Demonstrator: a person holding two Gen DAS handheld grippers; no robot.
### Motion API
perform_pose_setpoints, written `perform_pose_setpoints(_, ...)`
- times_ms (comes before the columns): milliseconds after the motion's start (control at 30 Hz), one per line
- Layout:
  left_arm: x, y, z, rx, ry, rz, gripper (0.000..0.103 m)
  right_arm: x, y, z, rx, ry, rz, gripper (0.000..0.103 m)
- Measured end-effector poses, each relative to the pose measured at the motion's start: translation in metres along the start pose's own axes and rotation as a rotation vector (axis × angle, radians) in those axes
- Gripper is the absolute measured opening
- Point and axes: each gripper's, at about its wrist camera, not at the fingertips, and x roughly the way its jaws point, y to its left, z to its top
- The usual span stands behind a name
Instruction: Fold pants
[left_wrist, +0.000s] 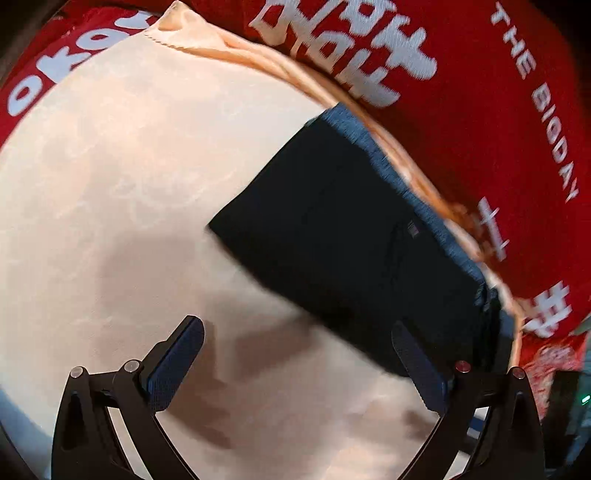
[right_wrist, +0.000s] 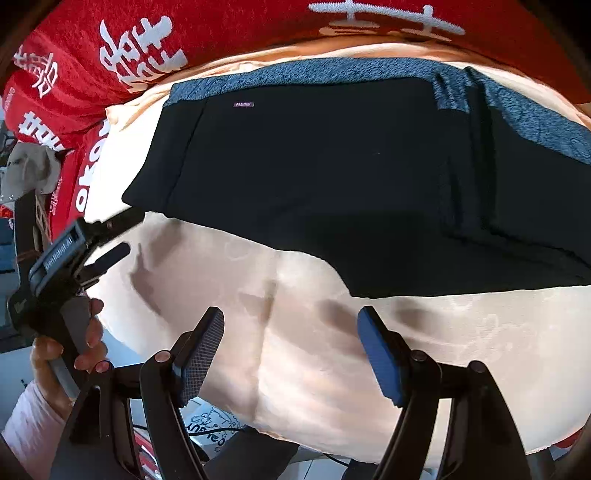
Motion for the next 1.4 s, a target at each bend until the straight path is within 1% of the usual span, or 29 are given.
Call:
perform_pose_setpoints(100, 0.012, -0.001, 0.006, -0.043, 0.000, -0.097, 0.102, 0.003, 0.000, 0.001, -0.001, 0.006, 0.003, 0.078)
perform_pose_setpoints(233, 0.031, -0.003, 0.008, -0.078, 0.015, -0.187, 0.102, 0.008, -0.002, 0.002, 0.007, 0.014, 0.004, 0.078)
perform_pose_setpoints(333, 0.033, -0.003, 0.007, -0.092, -0.017, -0.215, 0.102, 0.012, -0.003, 0.003, 0.012, 0.020, 0.006, 0.078)
perform_pose_setpoints(533, 0.036, -0.009, 0.006, -0.114, -0.059, -0.192, 0.102, 0.016, -0.005, 0.003, 0.017, 0.029, 0.001, 0.078)
perform_pose_setpoints(567, 0.033, -0.010, 0.006, -0.122, -0.064, -0.203, 0.102, 0.016, -0.005, 0.003, 0.018, 0.029, -0.002, 0.078)
perform_pose_setpoints(633, 0.024, -0.016, 0.006, -0.130, -0.088, -0.275, 0.102, 0.013, -0.005, 0.004, 0.019, 0.022, -0.004, 0.078)
perform_pose_setpoints(667, 0.023, -0.020, 0.005, -0.122, -0.099, -0.295, 0.102, 0.011, -0.005, 0.005, 0.018, 0.014, -0.005, 0.078)
perform_pose_setpoints(700, 0.022, -0.025, 0.006, -0.098, -0.115, -0.299, 0.102, 0.008, -0.005, 0.006, 0.016, 0.007, -0.006, 0.078)
perform_pose_setpoints(733, 0.023, -0.028, 0.007, -0.075, -0.120, -0.284, 0.102, 0.005, -0.006, 0.007, 0.013, -0.002, -0.007, 0.078)
perform_pose_setpoints(767, 0.030, -0.031, 0.008, -0.064, -0.108, -0.256, 0.102, 0.003, -0.006, 0.009, 0.013, -0.007, -0.007, 0.078)
perform_pose_setpoints(867, 0.051, -0.021, 0.012, -0.116, -0.054, -0.208, 0.102, -0.007, -0.005, 0.017, 0.004, -0.028, -0.019, 0.078)
perform_pose_setpoints(900, 0.056, -0.021, 0.013, -0.117, -0.046, -0.189, 0.102, -0.011, -0.004, 0.021, 0.001, -0.037, -0.021, 0.078)
perform_pose_setpoints(967, 0.055, -0.032, 0.013, -0.069, -0.048, -0.131, 0.101, -0.020, -0.001, 0.031, -0.012, -0.057, -0.020, 0.078)
perform_pose_setpoints(1000, 0.055, -0.040, 0.012, -0.025, -0.053, -0.083, 0.092, -0.026, 0.001, 0.040, -0.023, -0.070, -0.018, 0.078)
perform_pose_setpoints(1033, 0.056, -0.048, 0.010, 0.020, -0.063, -0.028, 0.085, -0.031, 0.003, 0.047, -0.033, -0.080, -0.015, 0.078)
perform_pose_setpoints(1100, 0.058, -0.060, 0.006, 0.117, -0.080, 0.108, 0.050, -0.045, 0.010, 0.067, -0.059, -0.106, -0.009, 0.078)
perform_pose_setpoints(1133, 0.059, -0.064, 0.004, 0.163, -0.086, 0.161, 0.046, -0.051, 0.014, 0.077, -0.073, -0.116, -0.005, 0.078)
perform_pose_setpoints(1167, 0.061, -0.069, 0.001, 0.212, -0.094, 0.192, 0.045, -0.057, 0.020, 0.087, -0.090, -0.125, -0.002, 0.078)
perform_pose_setpoints(1233, 0.061, -0.087, -0.011, 0.374, -0.148, 0.276, 0.044, -0.067, 0.035, 0.113, -0.136, -0.138, 0.004, 0.078)
perform_pose_setpoints(1267, 0.063, -0.100, -0.020, 0.479, -0.176, 0.337, 0.044, -0.070, 0.042, 0.122, -0.150, -0.137, 0.009, 0.078)
perform_pose_setpoints(1300, 0.066, -0.113, -0.032, 0.586, -0.208, 0.401, 0.044, -0.071, 0.053, 0.135, -0.174, -0.129, 0.019, 0.078)
perform_pose_setpoints(1400, 0.074, -0.130, -0.052, 0.745, -0.254, 0.494, 0.044, -0.066, 0.086, 0.165, -0.243, -0.058, 0.047, 0.078)
